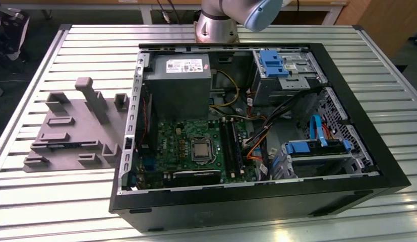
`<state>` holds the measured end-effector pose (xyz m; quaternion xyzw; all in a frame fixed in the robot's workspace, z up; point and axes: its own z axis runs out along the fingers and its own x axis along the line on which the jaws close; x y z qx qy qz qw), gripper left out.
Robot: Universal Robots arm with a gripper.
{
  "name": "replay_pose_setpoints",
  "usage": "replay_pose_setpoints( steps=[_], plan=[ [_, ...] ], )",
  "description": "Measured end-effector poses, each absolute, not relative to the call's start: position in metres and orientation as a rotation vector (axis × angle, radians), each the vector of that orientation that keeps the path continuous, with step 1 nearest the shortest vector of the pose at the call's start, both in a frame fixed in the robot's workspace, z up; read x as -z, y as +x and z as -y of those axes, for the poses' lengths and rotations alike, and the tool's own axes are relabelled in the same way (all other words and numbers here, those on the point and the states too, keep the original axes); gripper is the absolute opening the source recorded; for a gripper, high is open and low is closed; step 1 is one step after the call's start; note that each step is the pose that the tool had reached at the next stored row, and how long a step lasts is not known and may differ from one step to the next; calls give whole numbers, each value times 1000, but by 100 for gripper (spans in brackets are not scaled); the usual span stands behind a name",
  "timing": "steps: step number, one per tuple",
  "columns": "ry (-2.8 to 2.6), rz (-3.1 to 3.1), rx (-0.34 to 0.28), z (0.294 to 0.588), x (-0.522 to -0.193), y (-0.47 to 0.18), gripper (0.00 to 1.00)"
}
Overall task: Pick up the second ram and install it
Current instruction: 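Pick up the second ram and move it above second insertion slot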
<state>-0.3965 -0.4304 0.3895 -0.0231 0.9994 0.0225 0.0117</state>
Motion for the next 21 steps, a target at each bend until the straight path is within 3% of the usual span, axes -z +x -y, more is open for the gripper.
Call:
replay_pose_setpoints(
  steps=[21],
  plan=[
    [-194, -3113, -71, 430, -390, -404, 11]
  ],
)
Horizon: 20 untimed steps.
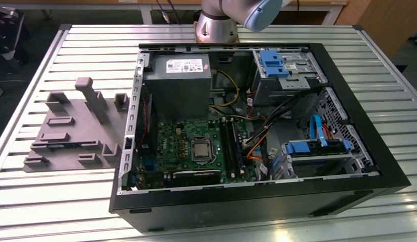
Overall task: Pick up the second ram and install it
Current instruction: 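Pick up the second ram and move it above second insertion slot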
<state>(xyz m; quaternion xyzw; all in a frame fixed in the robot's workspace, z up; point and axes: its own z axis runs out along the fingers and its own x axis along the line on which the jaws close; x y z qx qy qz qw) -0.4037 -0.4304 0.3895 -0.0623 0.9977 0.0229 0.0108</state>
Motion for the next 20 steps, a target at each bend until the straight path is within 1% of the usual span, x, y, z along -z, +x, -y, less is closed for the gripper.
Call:
replay_pose_setpoints(
  steps=[20],
  plan=[
    [-376, -3099, -73, 430, -389, -410, 11]
  ],
)
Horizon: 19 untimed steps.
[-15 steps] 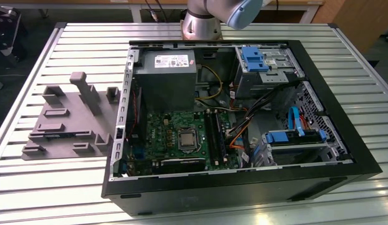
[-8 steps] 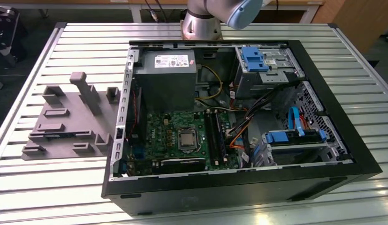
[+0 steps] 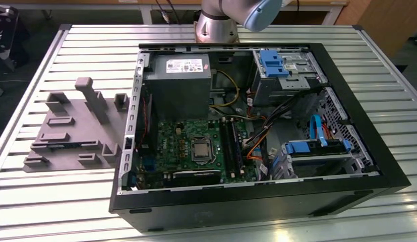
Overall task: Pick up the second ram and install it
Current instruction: 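Pick up the second ram and move it above second insertion slot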
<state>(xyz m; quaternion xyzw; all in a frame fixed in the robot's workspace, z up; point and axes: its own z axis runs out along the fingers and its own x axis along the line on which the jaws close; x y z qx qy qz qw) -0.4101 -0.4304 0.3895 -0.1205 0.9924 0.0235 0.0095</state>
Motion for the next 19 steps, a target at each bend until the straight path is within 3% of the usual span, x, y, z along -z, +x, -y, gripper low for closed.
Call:
replay_pose_setpoints(
  steps=[19],
  plan=[
    [-661, -3055, -76, 430, -389, -413, 11]
  ],
)
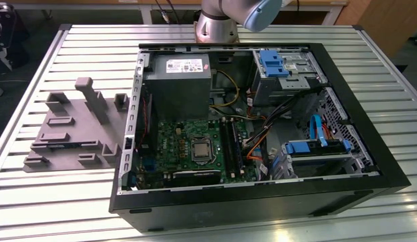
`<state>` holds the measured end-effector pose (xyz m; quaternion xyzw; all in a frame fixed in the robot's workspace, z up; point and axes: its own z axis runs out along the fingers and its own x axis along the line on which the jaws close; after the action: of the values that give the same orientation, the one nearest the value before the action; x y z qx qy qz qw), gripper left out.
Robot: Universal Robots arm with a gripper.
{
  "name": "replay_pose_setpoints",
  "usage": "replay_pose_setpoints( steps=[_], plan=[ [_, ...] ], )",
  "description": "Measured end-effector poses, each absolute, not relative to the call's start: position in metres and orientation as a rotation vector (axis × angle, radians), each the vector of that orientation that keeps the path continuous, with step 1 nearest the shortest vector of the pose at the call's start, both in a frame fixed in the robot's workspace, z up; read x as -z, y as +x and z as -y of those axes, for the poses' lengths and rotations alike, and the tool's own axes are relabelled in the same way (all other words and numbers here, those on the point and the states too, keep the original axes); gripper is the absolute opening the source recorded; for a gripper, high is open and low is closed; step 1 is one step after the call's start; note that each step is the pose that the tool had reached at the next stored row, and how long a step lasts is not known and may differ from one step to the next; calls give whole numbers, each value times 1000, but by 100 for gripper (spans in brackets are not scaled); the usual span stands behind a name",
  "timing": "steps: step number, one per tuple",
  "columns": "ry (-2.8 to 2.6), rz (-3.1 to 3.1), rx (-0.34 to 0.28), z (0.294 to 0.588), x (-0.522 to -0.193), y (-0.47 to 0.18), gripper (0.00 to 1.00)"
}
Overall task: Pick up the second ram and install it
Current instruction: 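Pick up the second ram and move it above second insertion slot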
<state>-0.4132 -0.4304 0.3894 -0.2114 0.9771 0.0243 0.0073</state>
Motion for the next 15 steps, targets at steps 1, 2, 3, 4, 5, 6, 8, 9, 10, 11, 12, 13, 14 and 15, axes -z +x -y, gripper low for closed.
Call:
replay_pose_setpoints(
  steps=[1, 2, 3, 4, 5, 6, 8, 9, 10, 11, 12, 13, 14, 15],
  plan=[
    [-673, -3053, -76, 430, -389, -413, 11],
    [-686, -3050, -76, 430, -389, -414, 11],
    [-699, -3048, -76, 430, -389, -414, 11],
    [-711, -3045, -76, 430, -389, -414, 11],
    [-723, -3042, -76, 430, -389, -414, 11],
    [-736, -3039, -76, 430, -389, -414, 11],
    [-756, -3035, -77, 430, -389, -414, 11],
    [-761, -3034, -77, 430, -389, -415, 11],
    [-762, -3034, -77, 430, -389, -415, 11],
    [-763, -3033, -77, 430, -389, -415, 11],
    [-763, -3033, -77, 430, -389, -415, 11],
    [-764, -3033, -77, 430, -389, -415, 11],
    [-764, -3033, -77, 430, -389, -415, 11],
    [-764, -3033, -77, 430, -389, -415, 11]
  ],
)
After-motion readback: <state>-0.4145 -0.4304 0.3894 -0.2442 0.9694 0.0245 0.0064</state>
